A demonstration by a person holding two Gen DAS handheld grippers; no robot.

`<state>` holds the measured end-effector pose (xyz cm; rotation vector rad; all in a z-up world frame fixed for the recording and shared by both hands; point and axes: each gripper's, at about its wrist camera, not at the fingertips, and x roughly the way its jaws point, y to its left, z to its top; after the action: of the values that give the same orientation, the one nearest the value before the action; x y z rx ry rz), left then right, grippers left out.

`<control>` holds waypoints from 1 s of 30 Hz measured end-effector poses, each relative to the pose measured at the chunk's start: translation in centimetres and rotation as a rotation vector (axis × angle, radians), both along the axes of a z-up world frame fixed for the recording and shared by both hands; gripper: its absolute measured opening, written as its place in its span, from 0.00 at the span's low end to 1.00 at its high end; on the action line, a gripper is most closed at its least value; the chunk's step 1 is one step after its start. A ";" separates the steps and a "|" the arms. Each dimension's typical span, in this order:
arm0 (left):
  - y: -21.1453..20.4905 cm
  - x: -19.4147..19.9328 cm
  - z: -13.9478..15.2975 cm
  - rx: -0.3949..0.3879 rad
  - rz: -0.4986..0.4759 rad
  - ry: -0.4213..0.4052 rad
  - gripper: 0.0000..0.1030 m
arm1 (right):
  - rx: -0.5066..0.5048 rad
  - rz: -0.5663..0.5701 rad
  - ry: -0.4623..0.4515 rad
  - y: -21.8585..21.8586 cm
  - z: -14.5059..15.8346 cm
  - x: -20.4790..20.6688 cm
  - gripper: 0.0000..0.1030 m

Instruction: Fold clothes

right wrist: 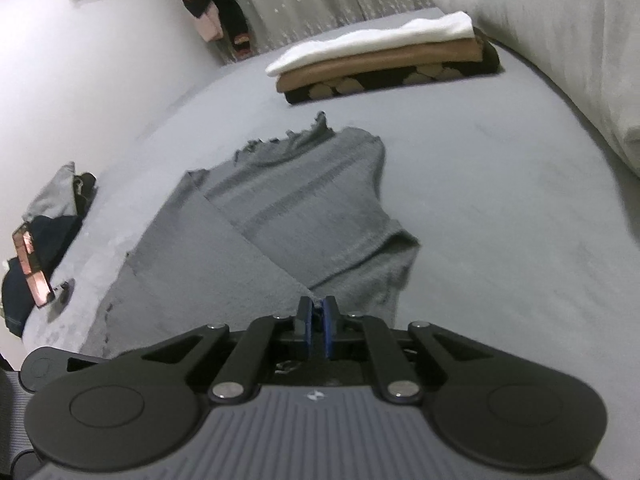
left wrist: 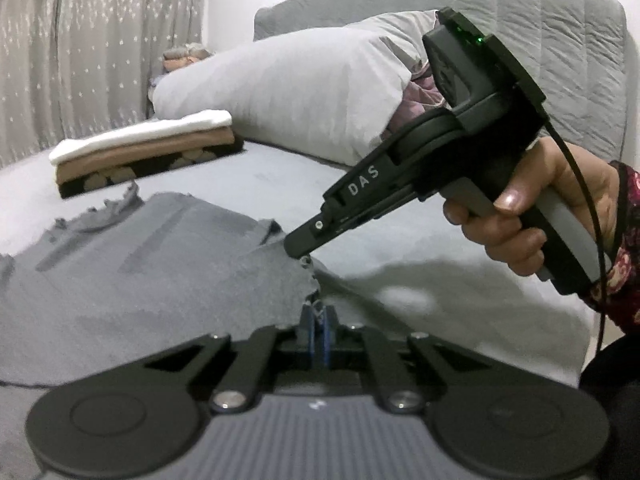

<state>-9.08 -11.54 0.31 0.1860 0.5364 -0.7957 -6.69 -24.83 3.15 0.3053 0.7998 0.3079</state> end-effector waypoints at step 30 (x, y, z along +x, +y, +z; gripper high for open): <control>12.8 5.6 1.3 -0.062 0.278 0.084 0.52 | 0.036 0.047 -0.007 2.7 0.6 3.1 0.37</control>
<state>-3.45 1.24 1.57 0.0198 0.6011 -0.5495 -3.55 -22.10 3.72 0.3192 0.7965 0.3669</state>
